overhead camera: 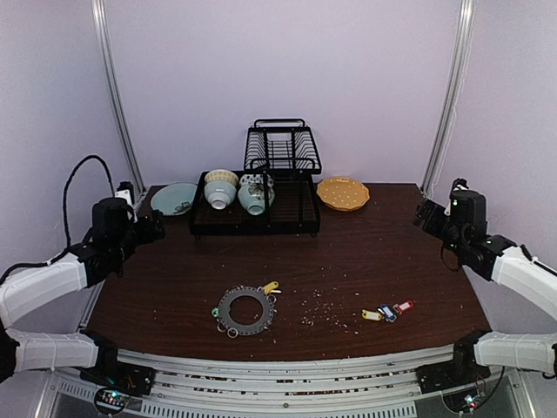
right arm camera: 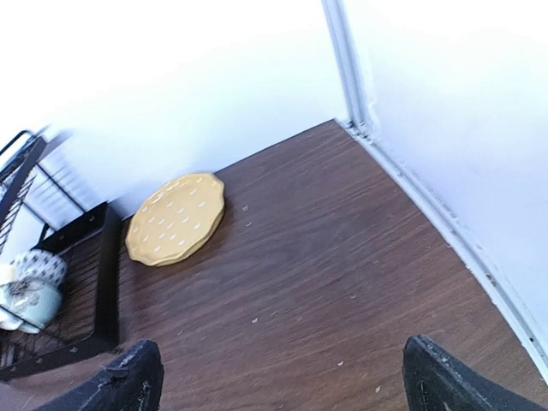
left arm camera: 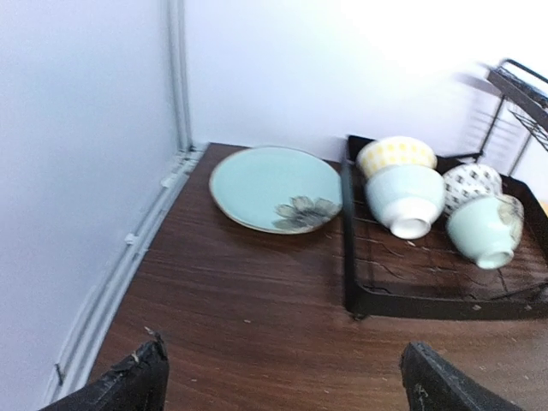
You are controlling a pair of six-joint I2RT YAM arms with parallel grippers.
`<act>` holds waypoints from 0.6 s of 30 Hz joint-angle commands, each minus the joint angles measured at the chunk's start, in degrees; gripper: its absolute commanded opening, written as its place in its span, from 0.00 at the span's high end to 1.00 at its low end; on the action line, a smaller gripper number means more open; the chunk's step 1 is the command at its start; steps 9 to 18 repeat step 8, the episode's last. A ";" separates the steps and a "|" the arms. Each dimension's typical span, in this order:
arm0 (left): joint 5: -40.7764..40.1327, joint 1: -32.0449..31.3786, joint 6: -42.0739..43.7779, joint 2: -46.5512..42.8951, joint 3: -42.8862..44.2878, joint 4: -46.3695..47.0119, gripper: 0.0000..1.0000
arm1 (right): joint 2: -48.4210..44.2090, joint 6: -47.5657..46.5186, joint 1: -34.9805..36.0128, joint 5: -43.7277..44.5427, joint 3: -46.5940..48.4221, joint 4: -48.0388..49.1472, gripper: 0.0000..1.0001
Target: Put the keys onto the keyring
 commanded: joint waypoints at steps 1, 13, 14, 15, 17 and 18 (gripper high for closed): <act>-20.80 -0.05 0.14 -3.25 -9.18 15.93 0.02 | -1.21 -0.06 -0.17 9.69 -7.28 13.43 0.00; -23.53 -0.07 0.96 -0.09 -11.58 19.13 0.02 | -0.93 -1.10 -0.17 11.86 -10.92 15.60 0.00; -23.53 -0.07 0.96 -0.09 -11.58 19.13 0.02 | -0.93 -1.10 -0.17 11.86 -10.92 15.60 0.00; -23.53 -0.07 0.96 -0.09 -11.58 19.13 0.02 | -0.93 -1.10 -0.17 11.86 -10.92 15.60 0.00; -23.53 -0.07 0.96 -0.09 -11.58 19.13 0.02 | -0.93 -1.10 -0.17 11.86 -10.92 15.60 0.00; -23.53 -0.07 0.96 -0.09 -11.58 19.13 0.02 | -0.93 -1.10 -0.17 11.86 -10.92 15.60 0.00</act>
